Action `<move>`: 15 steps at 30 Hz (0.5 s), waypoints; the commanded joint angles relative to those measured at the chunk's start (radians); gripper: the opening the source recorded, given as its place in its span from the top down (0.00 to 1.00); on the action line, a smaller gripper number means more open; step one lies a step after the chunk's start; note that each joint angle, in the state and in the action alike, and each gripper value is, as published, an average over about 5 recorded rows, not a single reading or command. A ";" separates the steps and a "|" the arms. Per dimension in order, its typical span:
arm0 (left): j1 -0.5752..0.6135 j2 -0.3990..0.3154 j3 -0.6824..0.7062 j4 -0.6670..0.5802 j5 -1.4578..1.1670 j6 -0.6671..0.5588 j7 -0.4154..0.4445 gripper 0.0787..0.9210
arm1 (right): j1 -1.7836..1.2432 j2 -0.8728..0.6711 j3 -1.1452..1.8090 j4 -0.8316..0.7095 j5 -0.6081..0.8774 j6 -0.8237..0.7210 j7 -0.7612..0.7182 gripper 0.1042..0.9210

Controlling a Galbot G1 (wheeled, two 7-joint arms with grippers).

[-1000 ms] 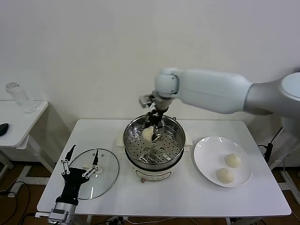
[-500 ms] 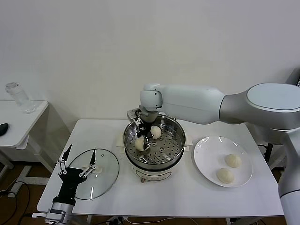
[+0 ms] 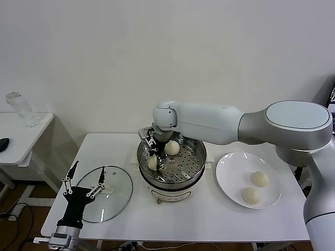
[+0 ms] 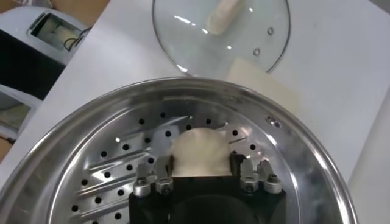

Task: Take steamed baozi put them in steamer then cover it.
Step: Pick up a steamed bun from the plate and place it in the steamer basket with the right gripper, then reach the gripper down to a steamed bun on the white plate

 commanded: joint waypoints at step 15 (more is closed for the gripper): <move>-0.002 0.000 0.017 -0.008 0.002 0.005 0.000 0.12 | 0.253 -0.619 0.164 0.240 -0.161 0.192 -0.299 0.12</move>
